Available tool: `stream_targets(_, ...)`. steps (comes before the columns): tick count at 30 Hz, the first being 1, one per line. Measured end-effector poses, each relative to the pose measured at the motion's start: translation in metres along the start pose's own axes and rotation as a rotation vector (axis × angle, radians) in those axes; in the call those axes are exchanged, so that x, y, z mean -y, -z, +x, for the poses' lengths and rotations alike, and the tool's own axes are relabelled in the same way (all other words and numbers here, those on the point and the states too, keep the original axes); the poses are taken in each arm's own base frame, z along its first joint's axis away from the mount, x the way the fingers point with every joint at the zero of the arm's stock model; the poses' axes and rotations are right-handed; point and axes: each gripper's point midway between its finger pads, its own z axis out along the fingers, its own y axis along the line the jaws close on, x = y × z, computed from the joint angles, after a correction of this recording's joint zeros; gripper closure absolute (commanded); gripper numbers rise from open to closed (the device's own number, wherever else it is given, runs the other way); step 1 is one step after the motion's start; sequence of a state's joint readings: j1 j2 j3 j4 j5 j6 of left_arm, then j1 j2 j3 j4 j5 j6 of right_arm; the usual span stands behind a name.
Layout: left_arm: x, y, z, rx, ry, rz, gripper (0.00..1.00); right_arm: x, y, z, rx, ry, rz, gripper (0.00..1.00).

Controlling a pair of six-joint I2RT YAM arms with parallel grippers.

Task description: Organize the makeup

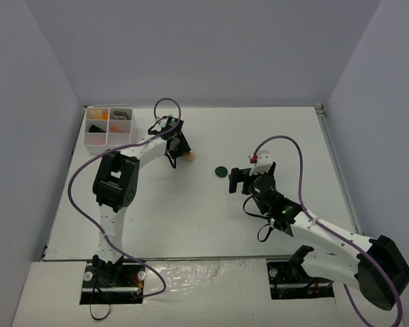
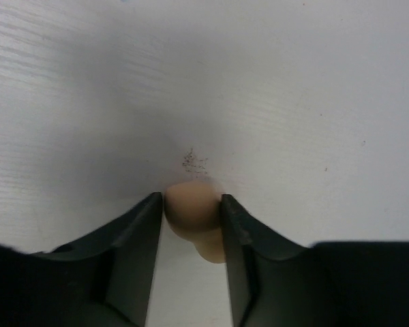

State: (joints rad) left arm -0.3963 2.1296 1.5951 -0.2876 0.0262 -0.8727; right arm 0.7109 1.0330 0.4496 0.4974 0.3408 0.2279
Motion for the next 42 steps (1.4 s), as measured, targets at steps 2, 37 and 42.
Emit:
stream_targets(2,0.002,0.000,0.001,-0.001,0.000,0.003,0.90,0.001,0.000,0.000,-0.002,0.000,0.002,0.00)
stream_targets(37,-0.182,0.142,-0.169,0.426,0.276,-0.093,1.00,0.002,-0.001,0.002,-0.005,0.002,0.005,0.00)
stream_targets(42,-0.200,0.118,-0.168,0.395,0.298,-0.106,1.00,0.002,-0.001,0.002,-0.006,0.002,0.005,0.00)
